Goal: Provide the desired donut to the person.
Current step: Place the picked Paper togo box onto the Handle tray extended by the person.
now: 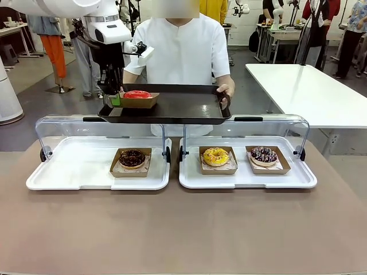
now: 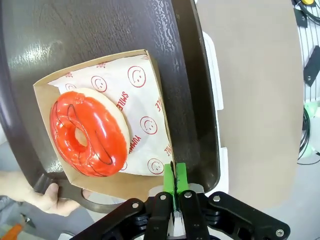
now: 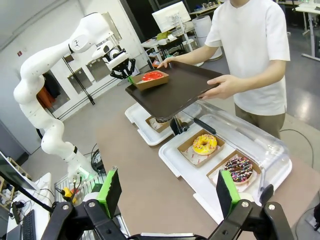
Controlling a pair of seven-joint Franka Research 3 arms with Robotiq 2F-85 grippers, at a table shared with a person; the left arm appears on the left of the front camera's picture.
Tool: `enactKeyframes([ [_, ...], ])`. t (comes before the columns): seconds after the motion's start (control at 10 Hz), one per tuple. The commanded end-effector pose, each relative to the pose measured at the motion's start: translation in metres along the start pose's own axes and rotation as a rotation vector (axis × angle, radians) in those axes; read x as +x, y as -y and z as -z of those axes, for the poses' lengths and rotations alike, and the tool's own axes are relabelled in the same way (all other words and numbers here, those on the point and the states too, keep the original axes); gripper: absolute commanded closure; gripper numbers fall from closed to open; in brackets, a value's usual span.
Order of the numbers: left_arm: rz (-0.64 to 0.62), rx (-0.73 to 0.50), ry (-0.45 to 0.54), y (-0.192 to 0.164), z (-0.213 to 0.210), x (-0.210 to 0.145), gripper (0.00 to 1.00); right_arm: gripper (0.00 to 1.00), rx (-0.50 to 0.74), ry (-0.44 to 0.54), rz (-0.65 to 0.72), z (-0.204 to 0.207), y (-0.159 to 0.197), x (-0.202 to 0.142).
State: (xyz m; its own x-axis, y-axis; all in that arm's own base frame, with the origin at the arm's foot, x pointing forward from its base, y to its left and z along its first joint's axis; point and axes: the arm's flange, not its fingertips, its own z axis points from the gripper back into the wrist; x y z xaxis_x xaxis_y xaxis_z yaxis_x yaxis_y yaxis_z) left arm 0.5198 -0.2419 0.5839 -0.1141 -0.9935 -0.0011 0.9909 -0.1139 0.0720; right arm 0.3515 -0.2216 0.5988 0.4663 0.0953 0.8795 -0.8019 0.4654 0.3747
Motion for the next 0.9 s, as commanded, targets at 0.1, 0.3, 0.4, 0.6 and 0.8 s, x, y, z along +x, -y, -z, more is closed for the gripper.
enactKeyframes([
  [0.1, -0.044, 0.005, -0.031, 0.002, 0.004, -0.003, 0.99, 0.00, 0.002, 0.006, -0.001, 0.001, 0.000, 0.001],
  [0.3, -0.040, 0.008, -0.023, -0.006, 0.006, -0.008, 0.99, 0.00, 0.002, 0.006, -0.001, 0.001, 0.000, 0.001],
  [0.4, -0.011, 0.022, -0.004, -0.010, 0.007, -0.010, 0.99, 0.00, 0.002, 0.006, -0.001, 0.001, 0.000, 0.001],
  [0.6, 0.003, 0.012, 0.021, -0.011, 0.011, -0.012, 0.99, 0.00, 0.002, 0.006, -0.001, 0.001, 0.000, 0.001],
  [0.8, 0.021, 0.009, 0.030, -0.014, 0.011, -0.013, 0.61, 0.00, 0.002, 0.006, -0.001, 0.001, 0.000, 0.001],
])
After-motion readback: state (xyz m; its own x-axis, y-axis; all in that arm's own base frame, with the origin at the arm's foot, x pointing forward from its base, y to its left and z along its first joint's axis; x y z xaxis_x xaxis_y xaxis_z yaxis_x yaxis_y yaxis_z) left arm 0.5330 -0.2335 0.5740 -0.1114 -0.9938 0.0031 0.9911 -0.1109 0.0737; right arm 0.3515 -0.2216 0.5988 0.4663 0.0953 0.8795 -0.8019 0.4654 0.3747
